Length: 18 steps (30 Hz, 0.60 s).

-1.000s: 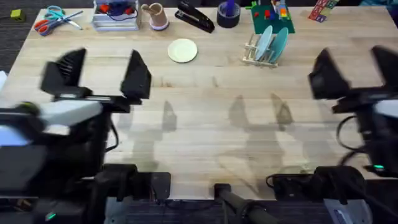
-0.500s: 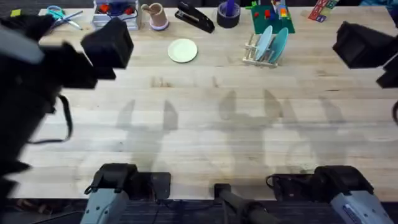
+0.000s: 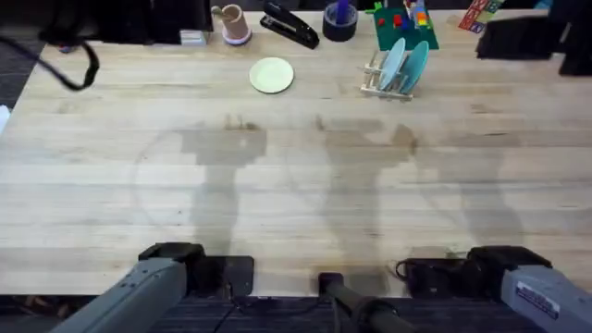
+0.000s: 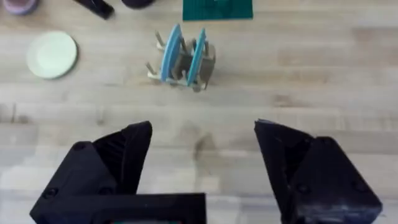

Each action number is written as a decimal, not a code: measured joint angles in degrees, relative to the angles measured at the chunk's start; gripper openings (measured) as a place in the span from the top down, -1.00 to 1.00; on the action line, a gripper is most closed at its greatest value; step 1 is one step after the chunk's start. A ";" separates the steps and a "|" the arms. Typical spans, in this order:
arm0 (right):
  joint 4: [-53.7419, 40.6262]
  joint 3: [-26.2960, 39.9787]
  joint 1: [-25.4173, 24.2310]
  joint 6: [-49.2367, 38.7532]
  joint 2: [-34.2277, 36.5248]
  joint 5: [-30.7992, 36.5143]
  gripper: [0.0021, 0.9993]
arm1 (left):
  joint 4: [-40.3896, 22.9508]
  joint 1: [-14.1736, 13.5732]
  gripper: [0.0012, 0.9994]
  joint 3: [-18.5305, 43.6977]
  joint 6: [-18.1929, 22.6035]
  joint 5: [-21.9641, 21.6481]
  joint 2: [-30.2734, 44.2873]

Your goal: Pick up the plates from the table one by one and place each into a slot on the dish rack.

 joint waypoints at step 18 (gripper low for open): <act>-3.48 9.62 2.62 -0.01 19.09 0.00 -0.99 | -0.36 0.00 -0.99 0.30 0.02 0.00 13.00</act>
